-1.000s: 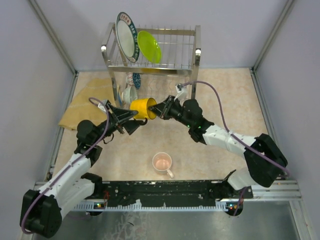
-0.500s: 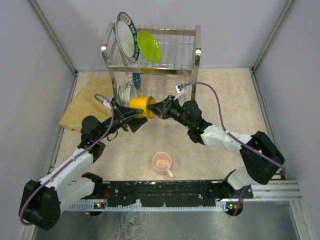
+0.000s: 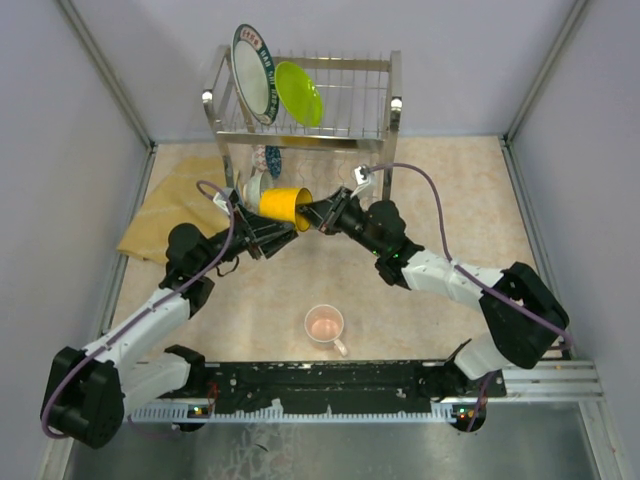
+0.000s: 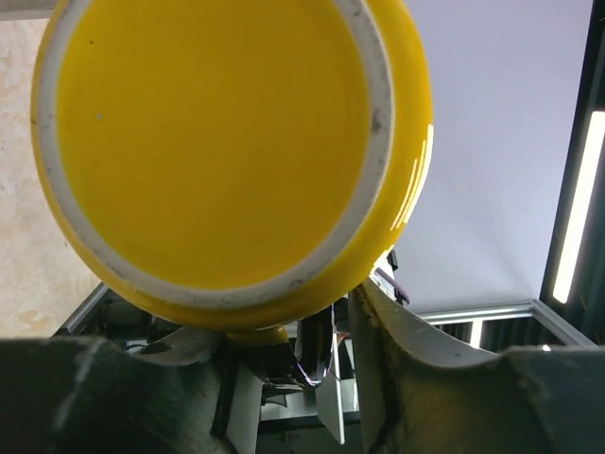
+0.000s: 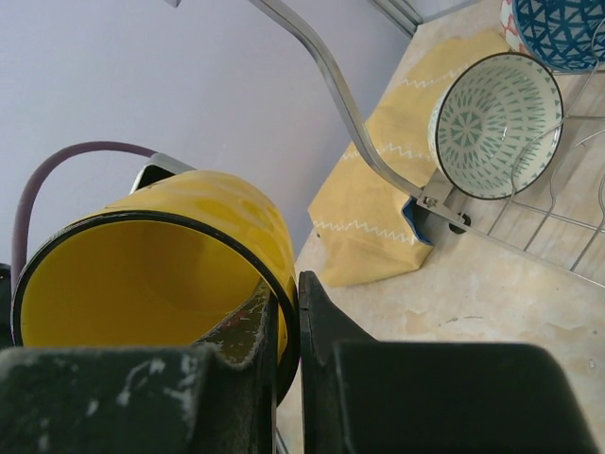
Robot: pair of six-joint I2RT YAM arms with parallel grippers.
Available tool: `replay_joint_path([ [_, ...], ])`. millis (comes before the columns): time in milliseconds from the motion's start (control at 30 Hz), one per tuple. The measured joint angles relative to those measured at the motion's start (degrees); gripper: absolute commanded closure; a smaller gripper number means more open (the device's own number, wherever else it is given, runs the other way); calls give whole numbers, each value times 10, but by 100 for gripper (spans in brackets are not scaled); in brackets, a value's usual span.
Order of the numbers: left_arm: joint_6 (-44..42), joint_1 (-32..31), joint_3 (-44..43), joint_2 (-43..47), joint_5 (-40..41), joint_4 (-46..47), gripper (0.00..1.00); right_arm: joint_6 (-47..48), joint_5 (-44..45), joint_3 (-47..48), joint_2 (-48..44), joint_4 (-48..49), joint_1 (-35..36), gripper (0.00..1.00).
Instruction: Load the mixed dishes into the dish rack
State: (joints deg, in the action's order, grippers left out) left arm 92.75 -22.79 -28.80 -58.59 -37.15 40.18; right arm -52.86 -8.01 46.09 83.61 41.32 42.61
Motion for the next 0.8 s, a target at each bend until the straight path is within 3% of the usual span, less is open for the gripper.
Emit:
replay_joint_path([
  [333, 37, -3, 5, -8, -5, 27, 100, 8, -5, -8, 0, 29, 0, 99],
  [567, 32, -5, 25, -11, 9, 44, 100, 20, -11, -24, -1, 16, 5, 50],
  [667, 20, -5, 35, -12, 23, 44, 100, 28, -10, -34, -10, 0, 8, 39],
  [800, -3, -5, 38, -12, 34, 36, 100, 49, -4, -56, -44, -34, 6, 33],
])
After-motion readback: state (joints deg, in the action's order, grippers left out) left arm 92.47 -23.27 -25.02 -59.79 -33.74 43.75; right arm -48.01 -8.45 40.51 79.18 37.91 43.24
